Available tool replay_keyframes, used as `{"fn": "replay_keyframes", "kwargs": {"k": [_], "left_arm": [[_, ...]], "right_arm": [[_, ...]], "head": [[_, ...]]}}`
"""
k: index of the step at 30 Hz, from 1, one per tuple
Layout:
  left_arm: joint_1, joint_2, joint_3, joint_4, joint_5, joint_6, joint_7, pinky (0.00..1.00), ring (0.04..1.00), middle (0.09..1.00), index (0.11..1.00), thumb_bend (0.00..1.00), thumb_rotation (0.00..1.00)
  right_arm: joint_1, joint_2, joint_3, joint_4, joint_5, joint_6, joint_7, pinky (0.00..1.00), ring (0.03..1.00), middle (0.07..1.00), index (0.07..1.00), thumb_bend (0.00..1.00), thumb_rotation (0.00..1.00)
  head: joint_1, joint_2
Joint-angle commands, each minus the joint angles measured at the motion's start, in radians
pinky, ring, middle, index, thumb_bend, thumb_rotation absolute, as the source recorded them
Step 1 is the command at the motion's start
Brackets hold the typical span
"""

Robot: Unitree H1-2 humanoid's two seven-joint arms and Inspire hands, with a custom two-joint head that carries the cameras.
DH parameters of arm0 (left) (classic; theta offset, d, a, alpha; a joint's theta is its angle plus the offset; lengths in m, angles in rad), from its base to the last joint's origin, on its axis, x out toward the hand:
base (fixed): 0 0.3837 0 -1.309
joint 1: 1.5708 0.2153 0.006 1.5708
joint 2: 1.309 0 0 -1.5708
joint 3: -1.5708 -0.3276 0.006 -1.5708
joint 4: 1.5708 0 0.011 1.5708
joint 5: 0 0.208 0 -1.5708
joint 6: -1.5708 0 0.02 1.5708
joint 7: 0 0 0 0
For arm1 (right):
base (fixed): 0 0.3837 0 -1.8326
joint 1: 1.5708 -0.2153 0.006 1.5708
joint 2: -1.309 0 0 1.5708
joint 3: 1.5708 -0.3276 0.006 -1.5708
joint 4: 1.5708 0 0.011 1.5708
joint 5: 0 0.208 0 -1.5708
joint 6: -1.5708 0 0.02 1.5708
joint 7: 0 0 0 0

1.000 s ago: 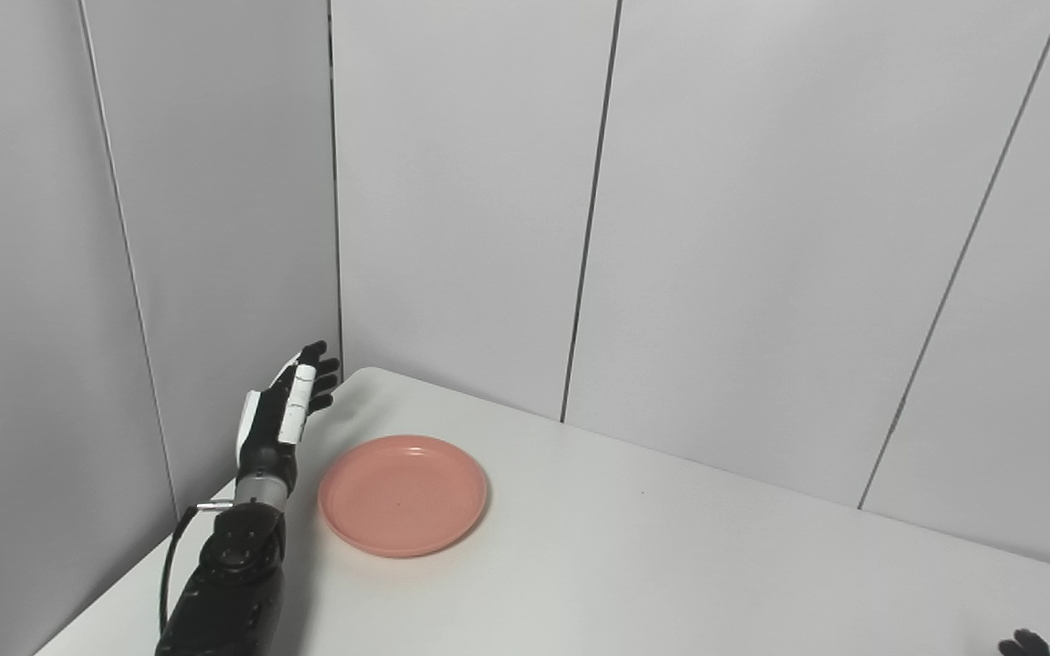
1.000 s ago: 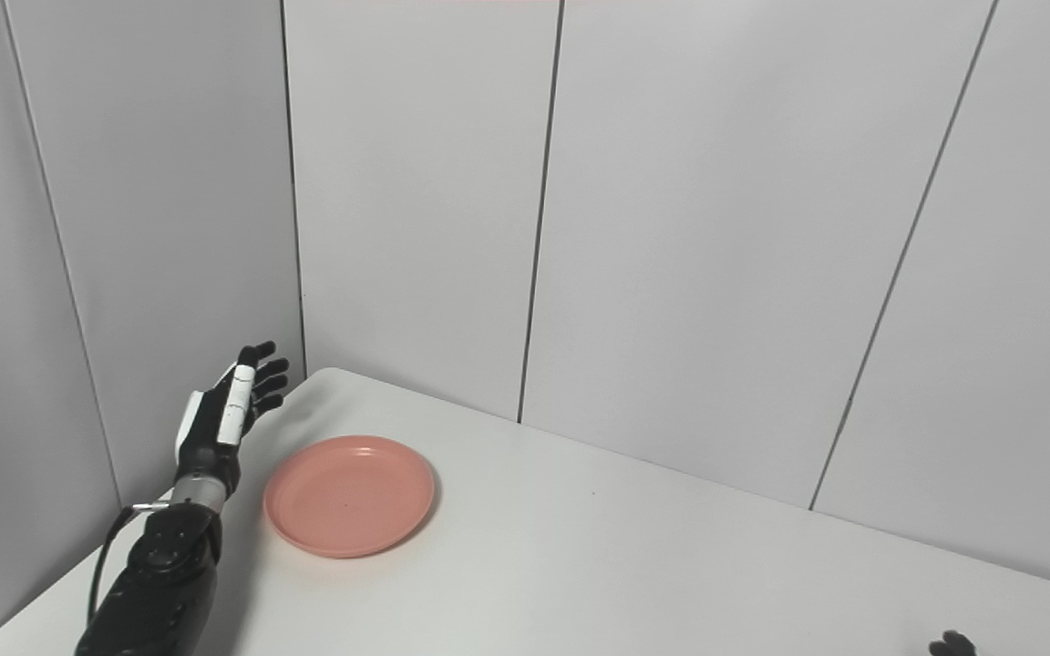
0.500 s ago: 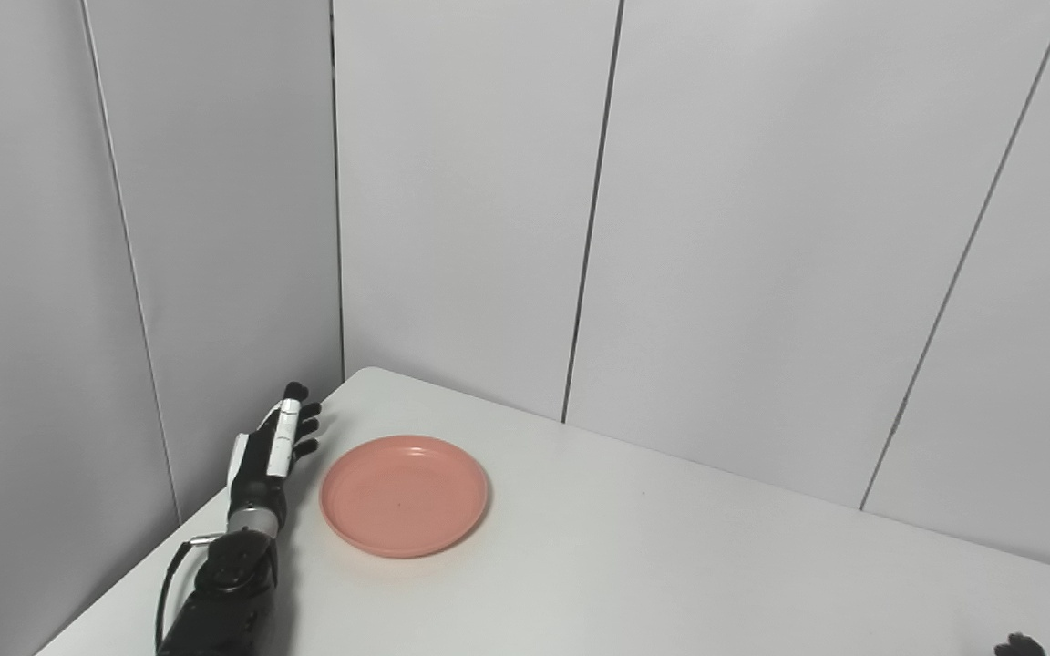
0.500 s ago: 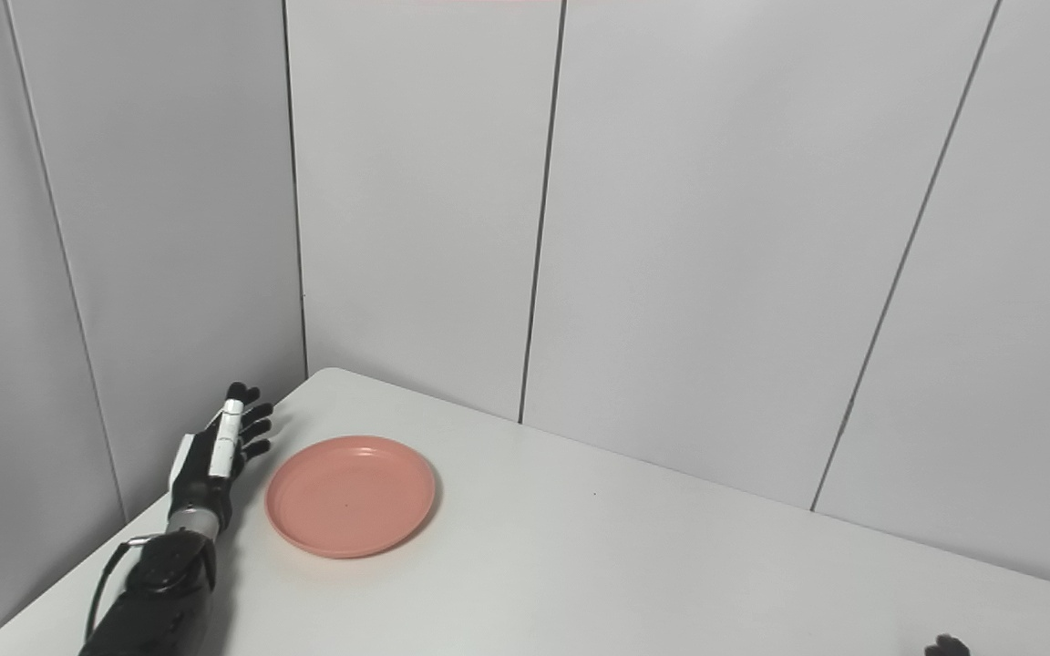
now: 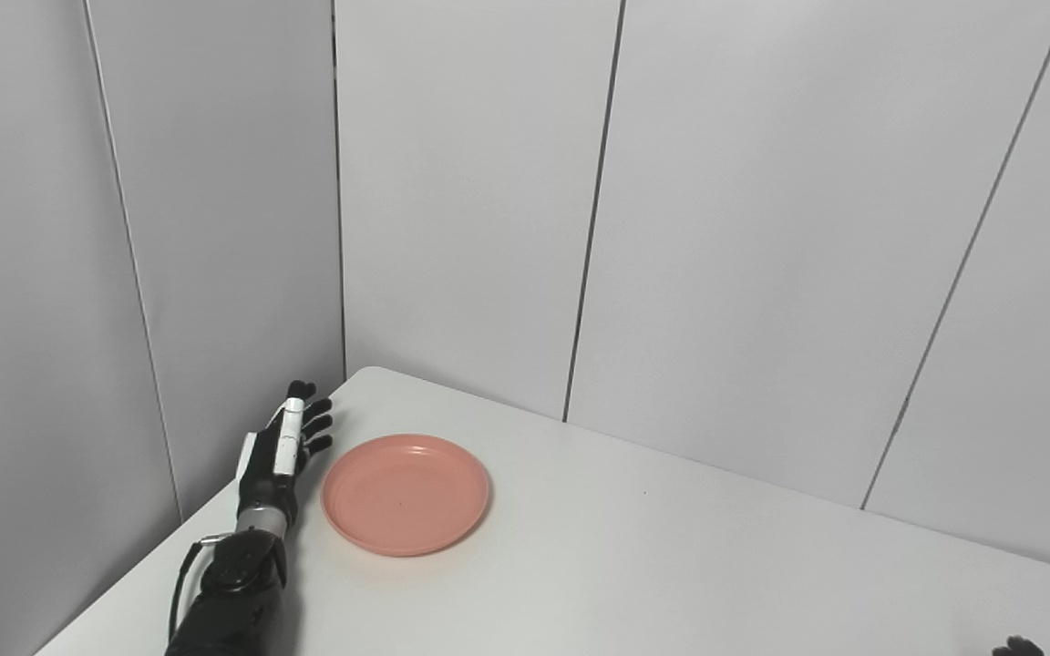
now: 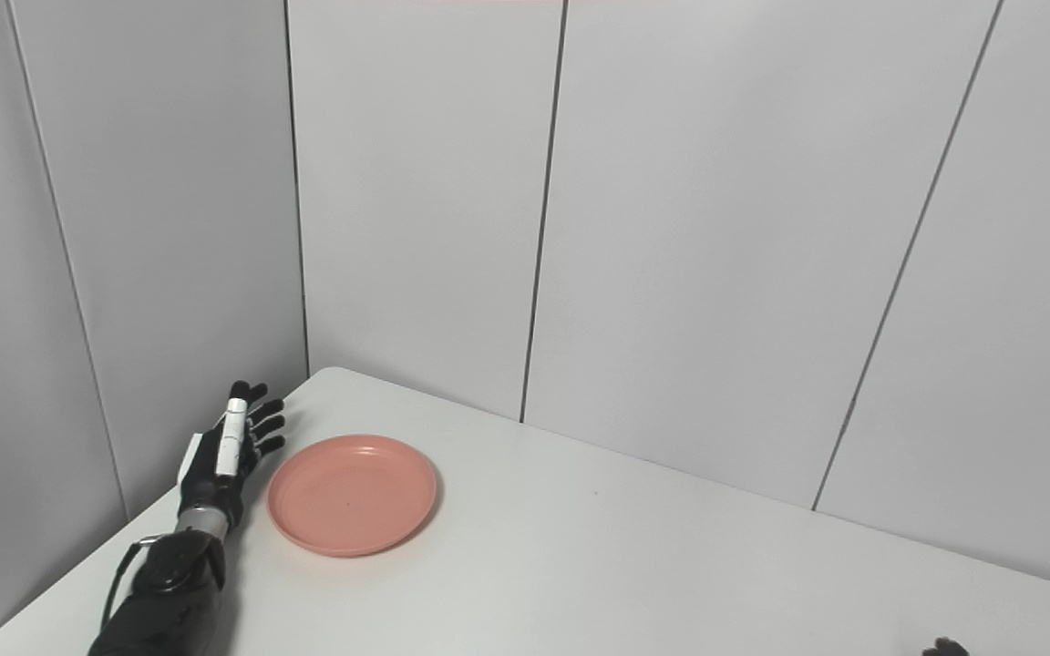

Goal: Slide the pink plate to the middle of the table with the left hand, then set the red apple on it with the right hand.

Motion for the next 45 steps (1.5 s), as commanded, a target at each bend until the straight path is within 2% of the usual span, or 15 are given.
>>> {"fn": "replay_keyframes", "kwargs": {"k": [1, 7, 10, 22, 31, 35, 39, 45], "left_arm": [[-0.046, -0.007, -0.013, -0.041, 0.001, -0.006, -0.009, 0.80, 0.844, 0.840, 0.867, 0.85, 1.00], [-0.040, -0.041, -0.019, -0.086, -0.007, 0.031, -0.005, 0.82, 0.853, 0.835, 0.848, 0.80, 0.99], [-0.034, -0.057, -0.028, -0.111, 0.000, 0.047, -0.003, 0.82, 0.856, 0.848, 0.864, 0.81, 1.00], [0.018, -0.102, -0.078, -0.239, 0.032, 0.145, 0.002, 0.77, 0.809, 0.809, 0.853, 0.83, 0.99], [0.055, -0.148, -0.131, -0.298, 0.045, 0.173, -0.025, 0.79, 0.829, 0.831, 0.857, 0.76, 0.99], [0.060, -0.168, -0.152, -0.307, 0.038, 0.171, -0.053, 0.80, 0.832, 0.836, 0.864, 0.84, 0.97], [0.065, -0.198, -0.162, -0.332, 0.013, 0.184, -0.087, 0.86, 0.857, 0.848, 0.883, 0.81, 0.96], [0.087, -0.232, -0.214, -0.402, 0.034, 0.243, -0.115, 0.77, 0.826, 0.835, 0.870, 0.79, 0.99]], "right_arm": [[0.064, 0.023, 0.011, 0.036, 0.008, 0.016, 0.000, 0.88, 0.907, 0.916, 0.901, 0.93, 0.98], [0.068, 0.022, 0.016, 0.021, -0.003, 0.024, -0.009, 0.89, 0.912, 0.916, 0.899, 0.93, 1.00], [0.071, 0.025, 0.017, 0.011, 0.003, 0.031, -0.012, 0.91, 0.924, 0.927, 0.914, 0.91, 1.00], [0.078, 0.033, 0.022, -0.033, 0.002, 0.064, -0.024, 0.91, 0.920, 0.925, 0.920, 0.87, 1.00], [0.087, 0.038, 0.033, -0.082, -0.022, 0.096, -0.048, 0.97, 0.956, 0.954, 0.956, 0.82, 1.00], [0.092, 0.046, 0.036, -0.111, -0.022, 0.115, -0.054, 0.99, 0.968, 0.963, 0.967, 0.78, 1.00], [0.090, 0.048, 0.040, -0.114, -0.022, 0.113, -0.054, 1.00, 0.980, 0.975, 0.979, 0.77, 1.00], [0.086, 0.054, 0.048, -0.119, -0.044, 0.100, -0.062, 1.00, 0.973, 0.966, 0.970, 0.79, 1.00]], "head": [[0.000, 0.002], [-0.003, 0.007], [-0.007, 0.013], [-0.023, 0.028], [-0.045, 0.047], [-0.058, 0.060], [-0.094, 0.087], [-0.119, 0.100]]}}
